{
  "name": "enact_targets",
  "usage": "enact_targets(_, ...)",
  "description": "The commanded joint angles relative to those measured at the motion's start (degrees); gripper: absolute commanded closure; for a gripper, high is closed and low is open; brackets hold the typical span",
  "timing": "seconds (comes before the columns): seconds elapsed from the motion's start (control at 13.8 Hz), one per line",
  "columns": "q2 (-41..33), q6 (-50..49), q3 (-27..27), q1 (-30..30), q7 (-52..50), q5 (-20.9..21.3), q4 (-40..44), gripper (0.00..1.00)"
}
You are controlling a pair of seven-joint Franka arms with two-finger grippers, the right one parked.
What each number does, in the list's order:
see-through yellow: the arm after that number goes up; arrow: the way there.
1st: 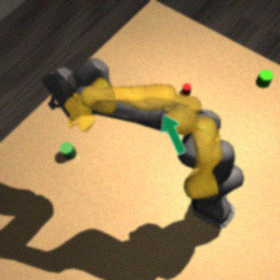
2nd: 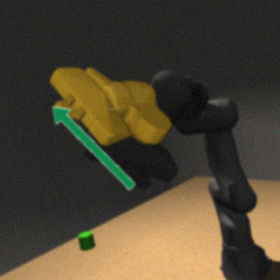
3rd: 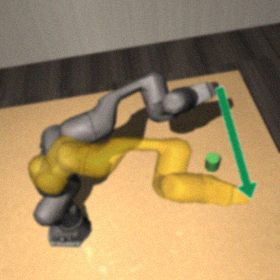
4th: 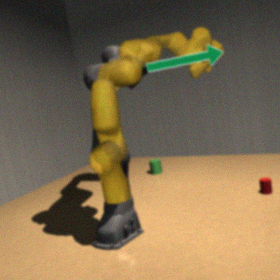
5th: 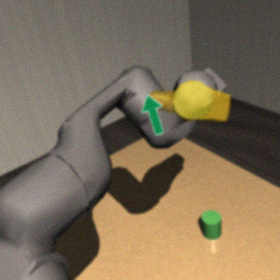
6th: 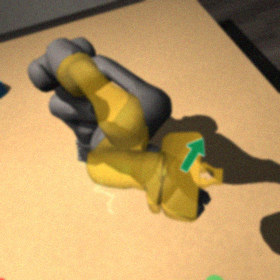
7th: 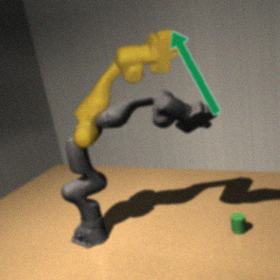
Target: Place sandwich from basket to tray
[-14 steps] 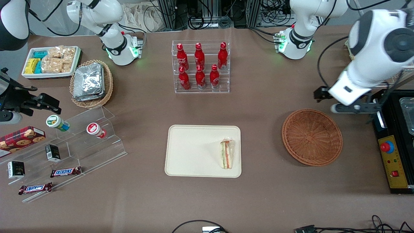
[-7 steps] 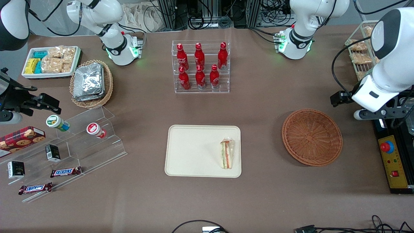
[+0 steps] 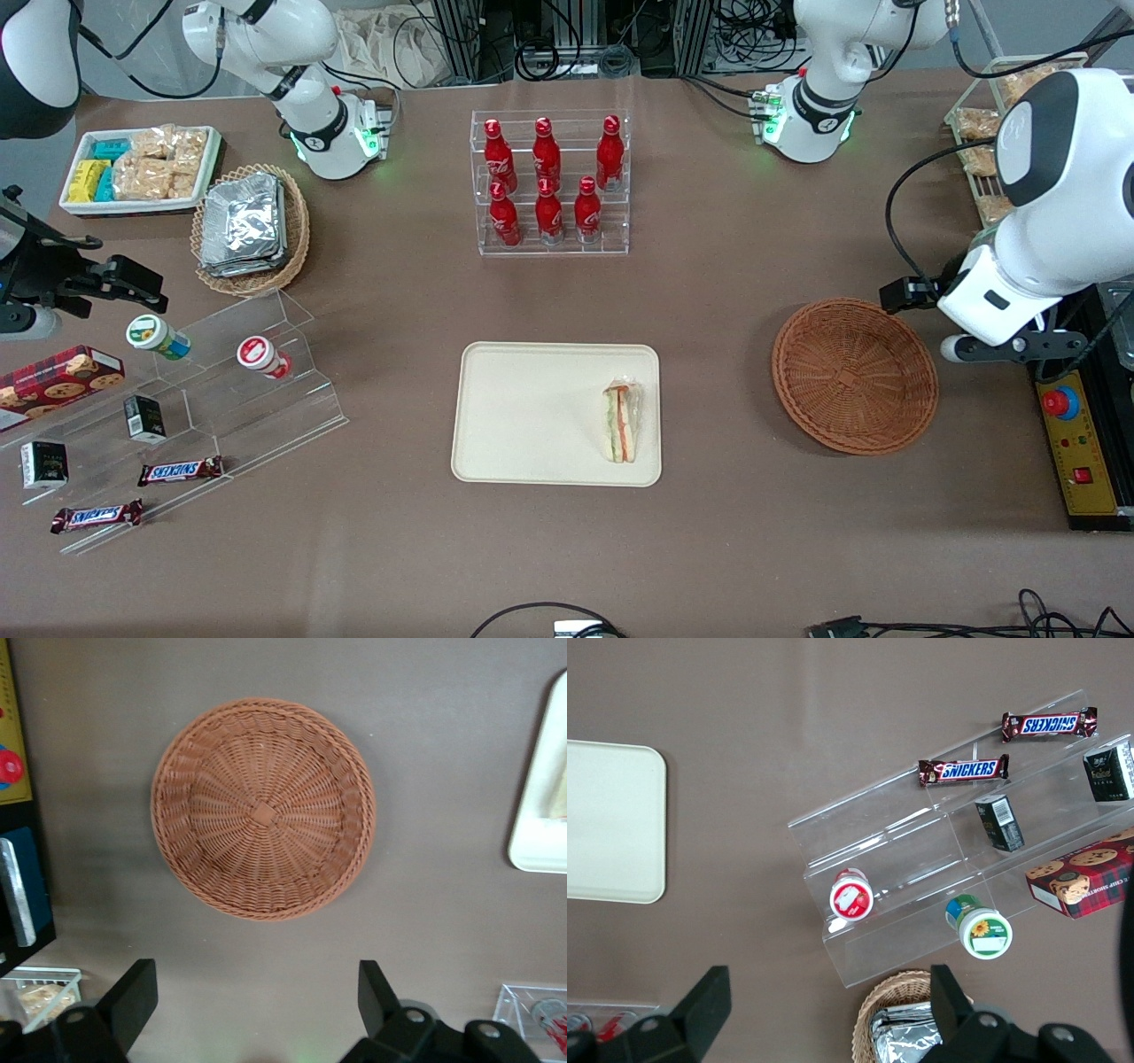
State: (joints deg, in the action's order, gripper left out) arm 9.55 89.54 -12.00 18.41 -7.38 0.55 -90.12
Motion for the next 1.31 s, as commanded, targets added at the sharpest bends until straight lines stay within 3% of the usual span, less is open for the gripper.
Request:
enact_targets(0.0,-4.96,2.29,-0.05,0.31,-0.62,-0.81,-6.00,0.00)
enact_targets(0.15,-9.44,7.03,0.04,0.40,-0.62,-0.29,-12.59,0.00)
enact_targets(0.44,-8.23,7.06,1.18,-0.56,-0.62,-0.02,-11.30,0.00)
enact_targets(0.58,-8.14,7.49,11.06,-10.88,-0.45,-0.19,-10.43,0.06)
enact_targets(0.73,-7.79,7.05,16.98,-16.80,-0.45,-0.11,-9.46,0.07)
enact_targets(0.87,-5.35,5.92,17.62,-17.18,-0.10,0.15,-5.17,0.01)
enact_targets(1.23,-4.01,3.89,17.80,-16.56,-0.62,0.24,-2.69,0.00)
